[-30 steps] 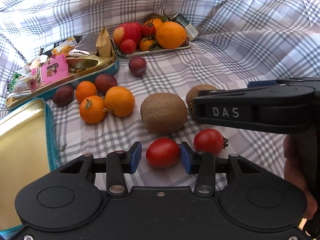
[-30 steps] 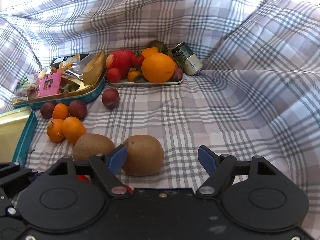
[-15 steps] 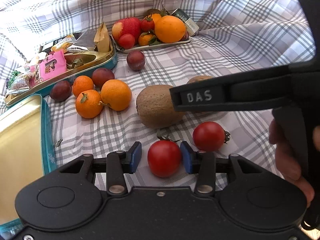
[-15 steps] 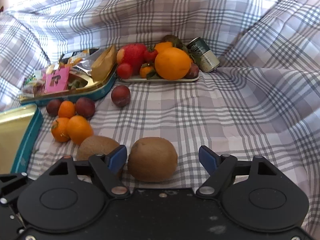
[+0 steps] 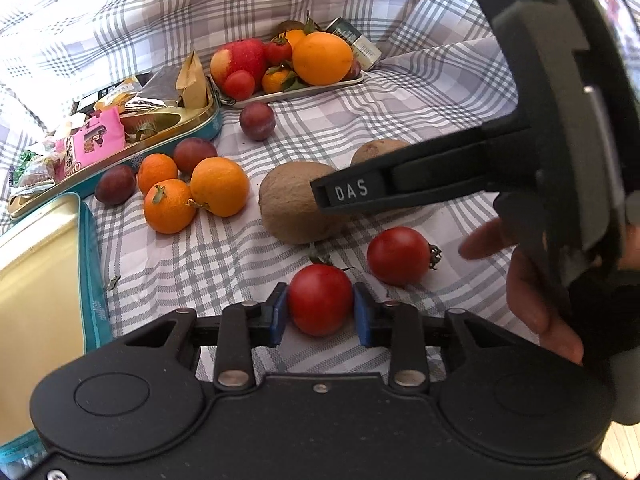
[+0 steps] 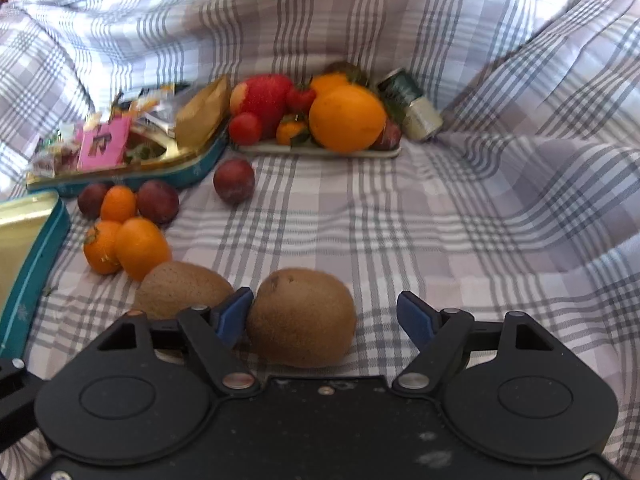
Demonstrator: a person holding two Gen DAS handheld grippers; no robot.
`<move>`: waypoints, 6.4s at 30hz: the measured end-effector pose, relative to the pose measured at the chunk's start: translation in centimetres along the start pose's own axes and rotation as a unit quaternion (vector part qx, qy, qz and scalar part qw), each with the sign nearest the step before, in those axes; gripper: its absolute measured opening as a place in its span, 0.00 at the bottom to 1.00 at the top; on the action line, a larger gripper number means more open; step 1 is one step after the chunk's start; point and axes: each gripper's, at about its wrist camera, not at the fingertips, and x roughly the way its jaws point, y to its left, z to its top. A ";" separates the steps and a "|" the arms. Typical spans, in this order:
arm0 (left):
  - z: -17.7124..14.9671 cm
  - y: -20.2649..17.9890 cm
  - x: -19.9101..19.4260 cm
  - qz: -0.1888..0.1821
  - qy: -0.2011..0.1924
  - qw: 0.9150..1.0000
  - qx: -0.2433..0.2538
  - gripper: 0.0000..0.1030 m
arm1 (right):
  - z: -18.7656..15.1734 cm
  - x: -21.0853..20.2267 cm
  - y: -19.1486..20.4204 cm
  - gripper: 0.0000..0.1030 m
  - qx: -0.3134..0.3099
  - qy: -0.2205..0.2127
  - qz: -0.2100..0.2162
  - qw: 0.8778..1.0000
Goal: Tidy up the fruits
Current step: 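Grasp a red cherry tomato with the left tool while the right tool grasps a kiwi, then place the tomato in the gold tray with the left tool while the right tool places the kiwi, then move both open tools back toward the loose fruit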
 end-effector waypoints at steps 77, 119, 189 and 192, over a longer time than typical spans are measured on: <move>-4.2 27.5 -7.4 0.205 0.088 0.941 -0.254 0.41 | 2.5 -7.5 24.7 0.56 -0.043 0.064 0.133 0.988; -5.9 28.4 -9.5 0.245 0.106 0.920 -0.286 0.42 | 3.9 -6.6 26.8 0.59 -0.084 0.056 0.168 0.981; -5.1 18.6 -11.0 0.256 0.110 0.921 -0.272 0.42 | 0.2 -12.1 16.6 0.59 -0.030 0.024 0.154 0.987; -5.0 17.8 -10.5 0.255 0.115 0.922 -0.269 0.42 | 0.3 -11.7 15.4 0.59 -0.023 0.028 0.149 0.988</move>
